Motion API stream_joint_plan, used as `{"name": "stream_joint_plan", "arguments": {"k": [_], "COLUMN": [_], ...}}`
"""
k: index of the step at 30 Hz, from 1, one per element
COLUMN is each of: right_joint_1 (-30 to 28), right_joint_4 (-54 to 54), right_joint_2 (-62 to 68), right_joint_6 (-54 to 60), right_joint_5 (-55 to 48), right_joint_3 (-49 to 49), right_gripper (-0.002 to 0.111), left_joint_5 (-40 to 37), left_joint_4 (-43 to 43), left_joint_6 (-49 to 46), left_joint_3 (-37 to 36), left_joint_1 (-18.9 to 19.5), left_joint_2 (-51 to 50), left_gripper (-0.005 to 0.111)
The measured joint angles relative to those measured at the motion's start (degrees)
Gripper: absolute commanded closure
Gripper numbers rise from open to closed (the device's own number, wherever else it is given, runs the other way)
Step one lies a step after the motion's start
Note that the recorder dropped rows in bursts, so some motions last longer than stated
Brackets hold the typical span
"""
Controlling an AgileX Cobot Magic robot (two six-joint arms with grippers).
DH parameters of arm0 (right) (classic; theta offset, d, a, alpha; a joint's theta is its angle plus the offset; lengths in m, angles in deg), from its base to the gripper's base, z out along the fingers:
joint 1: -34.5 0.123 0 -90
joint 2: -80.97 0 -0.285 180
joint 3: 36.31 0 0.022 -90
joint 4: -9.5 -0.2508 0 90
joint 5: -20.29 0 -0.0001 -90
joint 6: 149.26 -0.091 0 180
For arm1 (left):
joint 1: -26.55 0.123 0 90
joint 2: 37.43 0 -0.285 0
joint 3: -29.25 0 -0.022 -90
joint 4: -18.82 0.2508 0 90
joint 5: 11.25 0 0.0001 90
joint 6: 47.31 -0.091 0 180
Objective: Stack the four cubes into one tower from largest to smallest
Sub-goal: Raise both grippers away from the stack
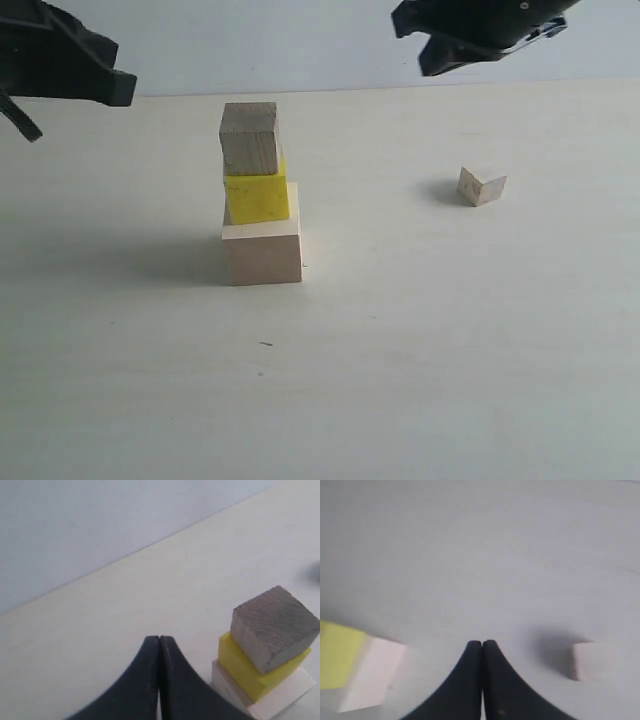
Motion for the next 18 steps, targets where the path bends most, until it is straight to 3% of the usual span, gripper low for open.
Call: {"name": "stream_joint_plan", "arguments": {"k": [2,4,6,11,18], "right_joint_1": [-1.96,-3.62,-4.19,-4.19,-4.19], "right_joint_4": [11.14,17.2,19.41,22.66,23.03], "right_joint_2": [-0.14,0.56,2.09,7.85,16.03], "right_joint_6": [-9.45,-14.93,-16.38,-15.56,-15.18], "right_joint_5": [0.53,0.63,1.36,0.62,-2.67], "right_joint_3": [0.0,0.1,0.1,3.33,6.37], "right_gripper": [0.108,0.101,0.077,0.046,0.045], "left_joint_5": [-3.48,-6.53,-7.92,-10.76,-14.32], "left_joint_4": [0.0,0.0,0.0,-0.12,-0.21], "left_joint_6": [3.05,5.27,7.79,10.22,11.75], "left_joint_3": [0.0,0.0,0.0,0.0,0.0], "left_joint_1": [0.0,0.1,0.1,0.1,0.1], "left_joint_2": [0.56,0.66,0.66,2.16,7.48], "left_gripper": [0.107,0.107,0.107,0.107,0.107]}}
